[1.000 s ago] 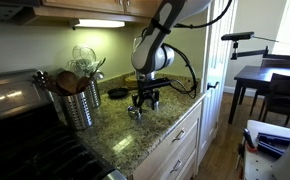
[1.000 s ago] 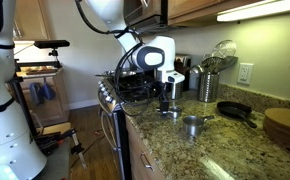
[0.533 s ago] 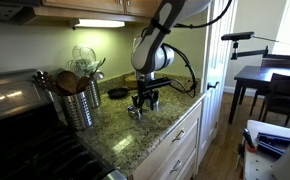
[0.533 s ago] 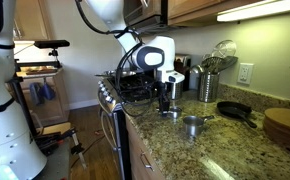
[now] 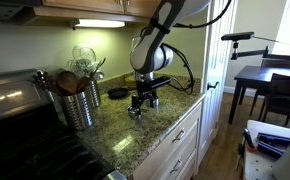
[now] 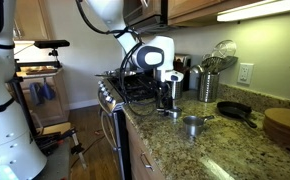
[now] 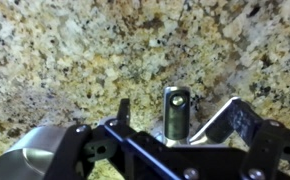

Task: Separate the three pots.

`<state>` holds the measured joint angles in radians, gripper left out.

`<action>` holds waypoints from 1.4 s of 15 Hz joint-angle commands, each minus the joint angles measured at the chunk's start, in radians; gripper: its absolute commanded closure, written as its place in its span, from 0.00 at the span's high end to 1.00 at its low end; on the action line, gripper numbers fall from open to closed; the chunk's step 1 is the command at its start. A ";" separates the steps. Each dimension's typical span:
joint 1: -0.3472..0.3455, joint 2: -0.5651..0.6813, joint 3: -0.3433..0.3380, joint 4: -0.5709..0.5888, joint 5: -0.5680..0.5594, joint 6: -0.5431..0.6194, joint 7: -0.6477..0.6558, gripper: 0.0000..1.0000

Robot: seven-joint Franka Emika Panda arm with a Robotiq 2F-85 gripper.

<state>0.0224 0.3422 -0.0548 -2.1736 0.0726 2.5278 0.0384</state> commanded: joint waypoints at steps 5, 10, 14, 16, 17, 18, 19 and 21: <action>-0.051 -0.012 0.020 0.000 -0.029 -0.030 -0.163 0.78; -0.068 -0.008 0.014 0.008 -0.038 -0.031 -0.177 0.64; -0.070 0.005 0.019 0.025 -0.037 -0.036 -0.178 0.62; -0.069 0.008 0.020 0.032 -0.039 -0.039 -0.178 0.41; -0.069 0.009 0.021 0.035 -0.040 -0.040 -0.178 0.37; -0.069 0.009 0.022 0.037 -0.041 -0.042 -0.179 0.33; -0.068 0.009 0.022 0.038 -0.042 -0.044 -0.178 0.25; -0.068 0.009 0.023 0.040 -0.042 -0.047 -0.179 0.13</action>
<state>-0.0284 0.3513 -0.0447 -2.1510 0.0469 2.5187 -0.1269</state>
